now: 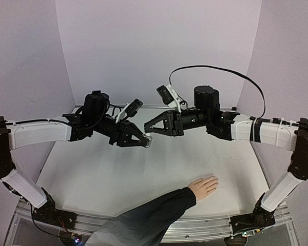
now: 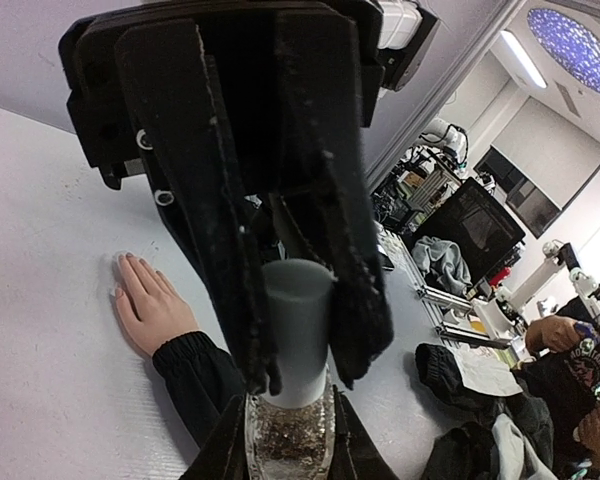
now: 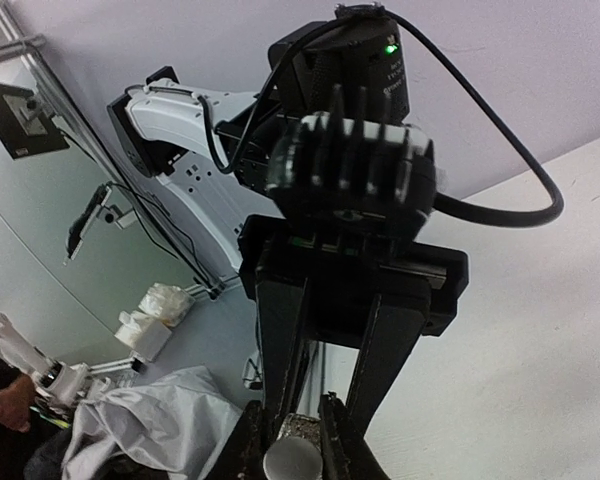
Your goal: Paint the nails
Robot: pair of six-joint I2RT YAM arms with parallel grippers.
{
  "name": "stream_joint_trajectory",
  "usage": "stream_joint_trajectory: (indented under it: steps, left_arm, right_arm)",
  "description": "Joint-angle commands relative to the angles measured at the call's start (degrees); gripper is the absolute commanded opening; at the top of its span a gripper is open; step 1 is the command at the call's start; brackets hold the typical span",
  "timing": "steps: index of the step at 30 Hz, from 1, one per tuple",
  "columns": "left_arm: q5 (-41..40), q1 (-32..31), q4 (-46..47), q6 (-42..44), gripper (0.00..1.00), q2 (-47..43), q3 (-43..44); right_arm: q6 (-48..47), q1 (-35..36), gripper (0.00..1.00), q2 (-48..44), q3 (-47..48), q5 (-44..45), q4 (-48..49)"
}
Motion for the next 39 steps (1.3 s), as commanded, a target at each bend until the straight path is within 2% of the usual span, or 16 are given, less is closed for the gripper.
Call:
stream_joint_trajectory:
  steps: [1, 3, 5, 8, 10, 11, 14, 17, 22, 25, 26, 28, 29, 32, 35, 39]
  left_arm:
    - [-0.8, -0.2, 3.3, 0.4, 0.0, -0.2, 3.2]
    - [-4.6, -0.2, 3.3, 0.8, 0.0, -0.8, 2.7]
    - [-13.7, -0.1, 3.1, 2.2, 0.0, -2.4, 1.2]
    - [-39.6, -0.3, 2.1, 3.8, 0.0, -6.4, -3.4]
    - [-62.6, -1.5, -1.0, 3.8, 0.0, -8.1, -4.5]
    - [-74.4, -2.5, -3.0, 4.0, 0.0, -8.3, -4.0]
    - [-83.3, -4.3, -5.5, 7.0, 0.0, -7.2, -2.1]
    - [-82.1, -4.9, -5.6, 8.6, 0.0, -5.8, -1.2]
    - [-77.0, -5.0, -5.5, 10.0, 0.0, -5.9, -1.9]
    - [-75.9, -5.0, -5.5, 11.4, 0.0, -7.1, -3.3]
    - [-75.1, -5.0, -5.5, 11.8, 0.0, -7.4, -3.7]
    - [-72.3, -5.0, -5.4, 13.7, 0.0, -8.1, -4.5]
    - [-70.2, -5.0, -5.4, 14.1, 0.0, -8.6, -4.8]
    - [-66.5, -5.0, -5.4, 15.0, 0.0, -9.8, -5.5]
    - [-62.8, -5.0, -5.5, 16.4, 0.0, -10.2, -6.0]
    - [-58.3, -5.0, -5.5, 18.0, 0.0, -10.6, -6.3]
  right_arm:
    - [-0.2, 0.1, 0.0, 0.4, 0.7, -2.8, 3.8]
    - [-0.3, 0.1, 0.0, 0.5, 0.6, -2.0, 3.7]
    - [0.0, 0.1, 0.0, 0.4, 0.2, -0.2, 3.6]
    - [1.5, 0.1, 0.0, 0.0, -0.1, 8.7, 2.1]
    - [2.5, 0.8, 0.0, -0.1, 0.4, 19.4, -1.0]
    - [3.5, 2.4, 0.0, 0.0, 1.2, 28.0, -3.2]
    - [6.7, 8.2, 0.0, 2.8, 7.6, 52.4, -13.5]
    - [8.5, 13.0, 0.0, 5.6, 12.4, 64.0, -17.3]
    - [6.1, 13.1, 0.0, 6.5, 13.5, 60.9, -16.7]
    - [3.2, 11.9, 0.0, 5.9, 13.9, 54.0, -16.8]
    - [2.7, 11.2, 0.09, 5.6, 14.0, 50.8, -17.1]
    - [2.2, 9.4, 0.4, 4.6, 13.2, 45.0, -17.2]
    - [2.0, 7.7, 0.5, 4.1, 12.6, 40.8, -17.2]
    - [1.2, 3.8, 0.69, 2.4, 9.9, 31.5, -17.6]
    - [-2.2, 2.0, 0.75, 1.4, 8.3, 27.0, -19.2]
    - [-4.9, 1.6, 0.74, 2.4, 9.0, 23.0, -20.7]
